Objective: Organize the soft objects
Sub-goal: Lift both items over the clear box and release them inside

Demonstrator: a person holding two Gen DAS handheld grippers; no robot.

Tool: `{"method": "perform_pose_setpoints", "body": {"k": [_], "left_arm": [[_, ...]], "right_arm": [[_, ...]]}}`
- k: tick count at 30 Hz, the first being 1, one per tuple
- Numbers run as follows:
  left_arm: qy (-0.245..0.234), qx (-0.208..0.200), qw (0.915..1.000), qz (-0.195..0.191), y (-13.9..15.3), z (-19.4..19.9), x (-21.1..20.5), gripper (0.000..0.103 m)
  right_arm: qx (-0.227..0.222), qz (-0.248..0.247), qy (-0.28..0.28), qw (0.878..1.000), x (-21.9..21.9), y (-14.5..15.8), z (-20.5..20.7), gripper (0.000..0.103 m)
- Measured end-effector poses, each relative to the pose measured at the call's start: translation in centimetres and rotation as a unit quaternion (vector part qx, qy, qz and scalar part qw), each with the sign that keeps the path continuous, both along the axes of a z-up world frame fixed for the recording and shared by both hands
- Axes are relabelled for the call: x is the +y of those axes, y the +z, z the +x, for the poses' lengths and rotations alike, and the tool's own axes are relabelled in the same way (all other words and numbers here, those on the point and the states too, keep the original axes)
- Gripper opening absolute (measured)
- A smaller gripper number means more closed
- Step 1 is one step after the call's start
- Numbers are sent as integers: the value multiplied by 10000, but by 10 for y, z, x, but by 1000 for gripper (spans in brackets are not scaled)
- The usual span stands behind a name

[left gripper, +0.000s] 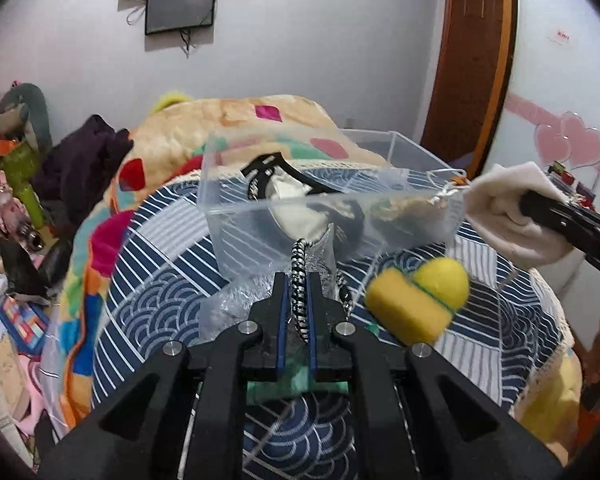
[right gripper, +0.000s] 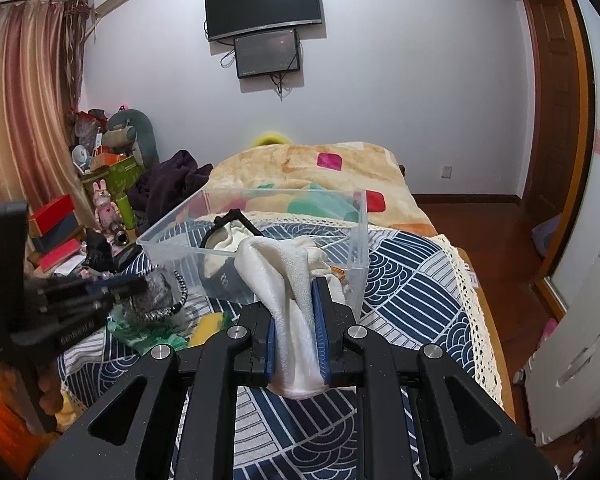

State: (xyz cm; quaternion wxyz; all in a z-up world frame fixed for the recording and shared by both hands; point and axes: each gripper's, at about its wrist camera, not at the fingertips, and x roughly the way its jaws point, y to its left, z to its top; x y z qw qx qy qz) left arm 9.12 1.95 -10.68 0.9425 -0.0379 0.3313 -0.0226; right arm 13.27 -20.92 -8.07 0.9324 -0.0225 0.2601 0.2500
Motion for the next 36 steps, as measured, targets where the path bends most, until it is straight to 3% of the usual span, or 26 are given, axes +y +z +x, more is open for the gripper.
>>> {"method": "perform_pose_setpoints", "body": {"k": [9,17,24,36], "left_arm": [[-342,148,9975,-597,1,-11,3,7],[-276,27,9984,-489,8,-14,0,6],[-160,-361,9982,-461,38,-14,11,5],[29,-817,9960,-356,76,22,20,5]], "right_arm": [[18,-54,58,10000,3,0,-2,15],[25,-42,68,10000,4,0,-3,15],[-38,-10,55,10000,5,4,-1,15],[-607,177,60,9980,25,45,21,15]]}}
